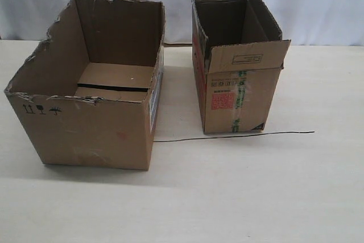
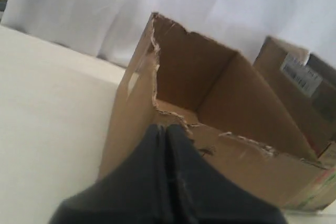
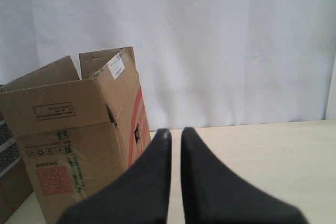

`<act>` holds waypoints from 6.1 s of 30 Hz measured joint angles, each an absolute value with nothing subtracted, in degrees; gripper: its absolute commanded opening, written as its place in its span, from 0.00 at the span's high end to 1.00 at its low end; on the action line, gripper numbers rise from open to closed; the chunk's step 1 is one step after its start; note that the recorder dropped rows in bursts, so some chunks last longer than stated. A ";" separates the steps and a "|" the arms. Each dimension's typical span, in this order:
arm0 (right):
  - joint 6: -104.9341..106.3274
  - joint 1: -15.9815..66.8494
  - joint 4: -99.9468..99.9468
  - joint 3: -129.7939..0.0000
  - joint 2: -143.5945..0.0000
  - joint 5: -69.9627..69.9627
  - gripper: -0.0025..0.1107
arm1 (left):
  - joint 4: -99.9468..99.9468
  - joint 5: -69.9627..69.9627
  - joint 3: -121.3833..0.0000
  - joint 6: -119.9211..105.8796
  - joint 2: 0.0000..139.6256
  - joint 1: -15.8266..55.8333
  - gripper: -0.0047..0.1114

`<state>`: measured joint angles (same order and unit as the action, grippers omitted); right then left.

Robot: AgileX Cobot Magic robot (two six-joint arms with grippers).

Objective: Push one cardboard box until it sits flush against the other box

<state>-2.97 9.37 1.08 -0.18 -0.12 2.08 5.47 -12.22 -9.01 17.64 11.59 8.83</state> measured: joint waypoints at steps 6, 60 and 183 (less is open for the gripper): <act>-2.97 9.37 1.08 -0.18 -0.12 2.08 0.93 | 4.64 -23.74 -18.76 9.19 28.49 8.83 0.96; -2.97 9.37 1.08 -0.18 -0.12 2.08 0.93 | 33.82 20.20 -16.57 -15.49 72.97 36.05 0.96; -2.97 9.37 1.08 -0.18 -0.12 2.08 0.93 | 77.38 -69.03 -78.26 -60.87 129.37 -27.17 0.96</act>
<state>-2.97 9.37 1.08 -0.18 -0.12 2.08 77.38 -69.03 -78.26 -60.87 129.37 -27.17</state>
